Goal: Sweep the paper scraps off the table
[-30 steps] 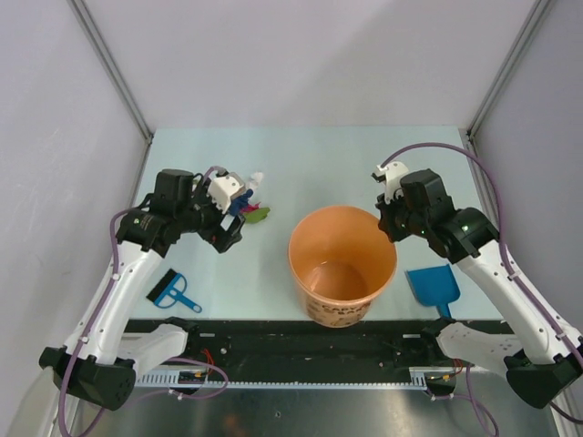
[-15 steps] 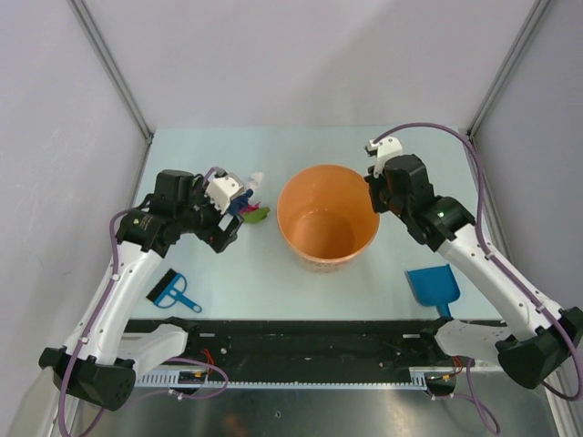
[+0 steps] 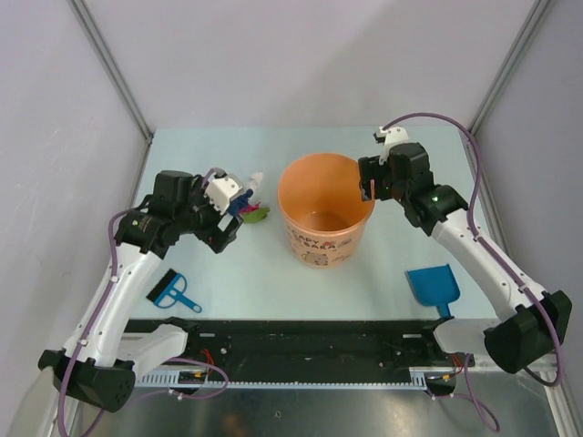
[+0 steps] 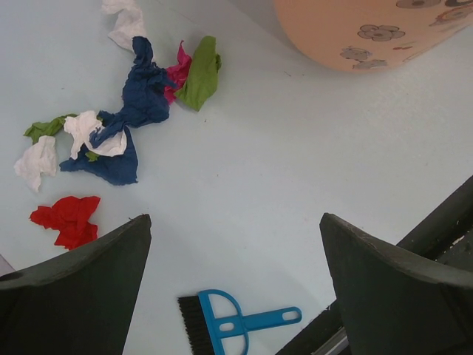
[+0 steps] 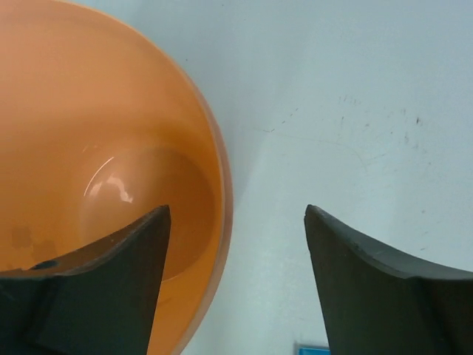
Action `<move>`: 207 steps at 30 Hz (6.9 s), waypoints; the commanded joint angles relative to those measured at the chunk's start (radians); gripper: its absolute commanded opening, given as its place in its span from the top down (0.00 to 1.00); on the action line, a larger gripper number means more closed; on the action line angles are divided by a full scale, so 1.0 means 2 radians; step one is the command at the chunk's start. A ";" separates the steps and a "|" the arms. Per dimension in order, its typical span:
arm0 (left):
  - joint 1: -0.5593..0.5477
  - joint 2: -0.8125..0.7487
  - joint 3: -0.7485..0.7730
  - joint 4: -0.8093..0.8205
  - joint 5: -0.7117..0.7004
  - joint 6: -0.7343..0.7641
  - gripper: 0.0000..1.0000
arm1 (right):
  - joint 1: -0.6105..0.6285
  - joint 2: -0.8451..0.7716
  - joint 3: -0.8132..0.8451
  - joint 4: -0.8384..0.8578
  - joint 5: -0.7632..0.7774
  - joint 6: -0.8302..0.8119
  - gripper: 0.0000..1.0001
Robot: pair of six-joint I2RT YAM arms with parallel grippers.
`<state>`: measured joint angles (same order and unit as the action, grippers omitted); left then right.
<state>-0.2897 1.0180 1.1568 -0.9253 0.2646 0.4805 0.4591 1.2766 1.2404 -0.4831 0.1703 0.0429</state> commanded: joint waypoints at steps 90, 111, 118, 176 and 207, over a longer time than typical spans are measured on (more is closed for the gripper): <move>0.097 -0.028 -0.074 -0.004 -0.021 0.046 0.01 | 0.412 0.272 -0.113 0.317 -0.099 0.081 1.00; 0.142 -0.041 -0.234 -0.010 -0.062 0.273 0.20 | 0.445 0.226 -0.090 0.245 -0.037 0.046 0.34; 0.143 -0.025 -0.251 -0.031 -0.094 0.447 0.21 | 0.470 0.179 -0.090 0.219 -0.047 0.025 0.26; 0.120 0.095 -0.290 0.035 0.033 0.593 1.00 | 0.385 0.012 -0.237 0.304 -0.122 0.048 0.21; 0.163 -0.076 0.074 0.035 0.195 -0.153 1.00 | 0.399 0.140 -0.030 0.516 0.068 0.172 0.04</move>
<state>0.0330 0.8654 1.2812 -0.8410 0.6853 0.3447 1.2922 1.4761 1.0779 0.4969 0.3649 0.3557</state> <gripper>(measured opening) 0.049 0.960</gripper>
